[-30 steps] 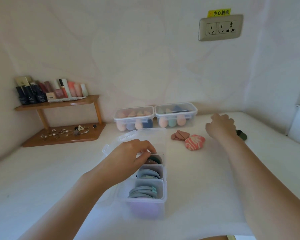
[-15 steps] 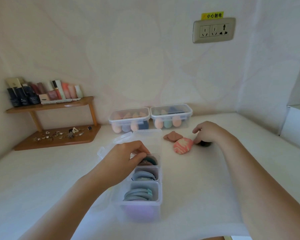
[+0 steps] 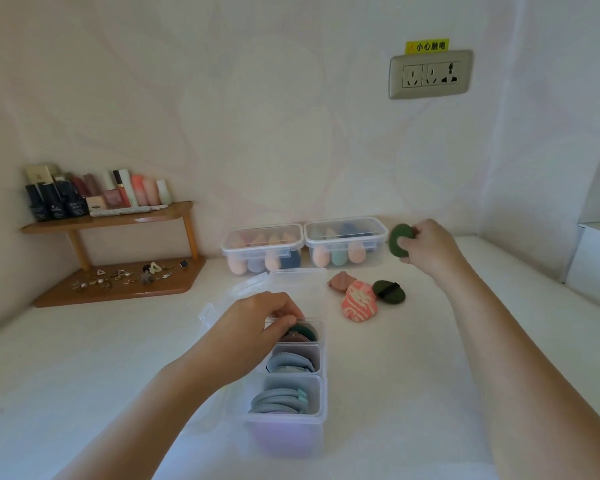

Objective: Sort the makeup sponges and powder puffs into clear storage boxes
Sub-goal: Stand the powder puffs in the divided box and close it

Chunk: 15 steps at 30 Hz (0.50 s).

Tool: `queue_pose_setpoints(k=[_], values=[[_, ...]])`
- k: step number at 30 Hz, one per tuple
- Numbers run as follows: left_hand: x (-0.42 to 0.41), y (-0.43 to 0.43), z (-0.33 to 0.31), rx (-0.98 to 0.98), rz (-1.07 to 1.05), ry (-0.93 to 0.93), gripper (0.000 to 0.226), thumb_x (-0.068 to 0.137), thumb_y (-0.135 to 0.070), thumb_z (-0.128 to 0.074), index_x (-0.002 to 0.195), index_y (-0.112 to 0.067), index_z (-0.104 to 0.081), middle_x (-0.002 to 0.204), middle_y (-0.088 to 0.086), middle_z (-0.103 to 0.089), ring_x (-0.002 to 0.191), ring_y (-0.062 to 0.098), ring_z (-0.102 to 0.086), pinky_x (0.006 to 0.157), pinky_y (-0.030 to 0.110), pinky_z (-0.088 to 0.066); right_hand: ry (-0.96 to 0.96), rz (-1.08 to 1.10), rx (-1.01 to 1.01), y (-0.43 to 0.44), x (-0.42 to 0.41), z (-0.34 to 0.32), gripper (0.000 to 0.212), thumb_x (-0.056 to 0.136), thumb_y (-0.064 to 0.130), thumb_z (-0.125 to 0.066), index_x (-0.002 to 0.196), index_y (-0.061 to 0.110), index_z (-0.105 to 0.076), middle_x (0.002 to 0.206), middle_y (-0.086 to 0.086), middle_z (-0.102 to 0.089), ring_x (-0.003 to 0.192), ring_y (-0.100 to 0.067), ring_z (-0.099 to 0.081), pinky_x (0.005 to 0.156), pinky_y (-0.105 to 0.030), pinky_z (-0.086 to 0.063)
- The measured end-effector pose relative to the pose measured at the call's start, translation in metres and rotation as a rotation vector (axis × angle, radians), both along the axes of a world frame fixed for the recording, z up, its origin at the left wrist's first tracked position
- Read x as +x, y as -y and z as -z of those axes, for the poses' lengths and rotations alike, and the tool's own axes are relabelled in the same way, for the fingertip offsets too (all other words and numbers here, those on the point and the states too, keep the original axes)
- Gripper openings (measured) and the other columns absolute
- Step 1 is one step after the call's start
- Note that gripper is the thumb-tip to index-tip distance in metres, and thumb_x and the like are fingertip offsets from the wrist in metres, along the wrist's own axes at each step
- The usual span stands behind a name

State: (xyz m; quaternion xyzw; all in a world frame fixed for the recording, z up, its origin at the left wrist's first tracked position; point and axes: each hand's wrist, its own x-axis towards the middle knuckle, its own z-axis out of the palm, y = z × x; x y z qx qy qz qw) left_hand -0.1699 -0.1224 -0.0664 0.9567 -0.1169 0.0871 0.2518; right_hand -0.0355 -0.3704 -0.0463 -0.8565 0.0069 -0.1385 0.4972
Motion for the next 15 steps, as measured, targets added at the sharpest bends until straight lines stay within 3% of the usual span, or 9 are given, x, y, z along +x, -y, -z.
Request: queue_pose_setpoints(k=[2,3,8,12,15], values=[[0.001,-0.001,0.0,0.007,0.004,0.012,0.016,0.095,-0.029,-0.049,0.092,-0.041,-0.058,0.101,-0.018,-0.06,0.093,-0.002,-0.054,0.072,0.004,-0.038,-0.016,-0.291,0.327,-0.008,-0.017,-0.013,0.001,0.089,0.002,-0.062,0.089,0.002,-0.06,0.091,-0.013,-0.066,0.076,-0.021,-0.069,0.069,-0.026,-0.059],[0.001,-0.001,0.001,0.005,0.005,0.013,0.016,0.095,-0.029,-0.049,0.092,-0.041,-0.058,0.102,-0.017,-0.06,0.094,-0.001,-0.054,0.073,0.005,-0.039,-0.023,-0.42,0.363,-0.012,-0.025,-0.017,0.004,0.087,0.003,-0.065,0.089,0.005,-0.063,0.09,-0.012,-0.069,0.073,-0.017,-0.071,0.066,-0.022,-0.059],[-0.001,-0.001,0.0,-0.005,0.011,0.032,0.017,0.095,-0.027,-0.049,0.092,-0.041,-0.06,0.097,-0.022,-0.061,0.091,-0.006,-0.054,0.072,0.003,-0.038,-0.001,-0.65,0.101,-0.05,-0.046,-0.015,0.012,0.084,0.012,-0.071,0.095,0.014,-0.07,0.086,-0.004,-0.073,0.072,-0.009,-0.066,0.069,-0.023,-0.054],[0.0,-0.001,0.002,-0.023,-0.044,0.058,0.013,0.092,-0.03,-0.055,0.098,-0.035,-0.065,0.094,-0.023,-0.061,0.085,-0.006,-0.054,0.07,0.001,-0.036,0.14,-0.706,-0.28,-0.074,-0.061,-0.009,0.012,0.087,0.021,-0.068,0.097,0.02,-0.073,0.06,0.022,-0.06,0.053,0.009,-0.051,0.054,-0.006,-0.036],[0.001,-0.002,0.002,-0.035,-0.074,0.072,0.014,0.089,-0.032,-0.059,0.1,-0.033,-0.067,0.094,-0.02,-0.063,0.085,-0.003,-0.057,0.069,0.002,-0.036,0.2,-0.692,-0.368,-0.078,-0.071,-0.01,0.011,0.083,0.024,-0.072,0.093,0.02,-0.071,0.06,0.02,-0.058,0.05,0.008,-0.049,0.049,-0.009,-0.033]])
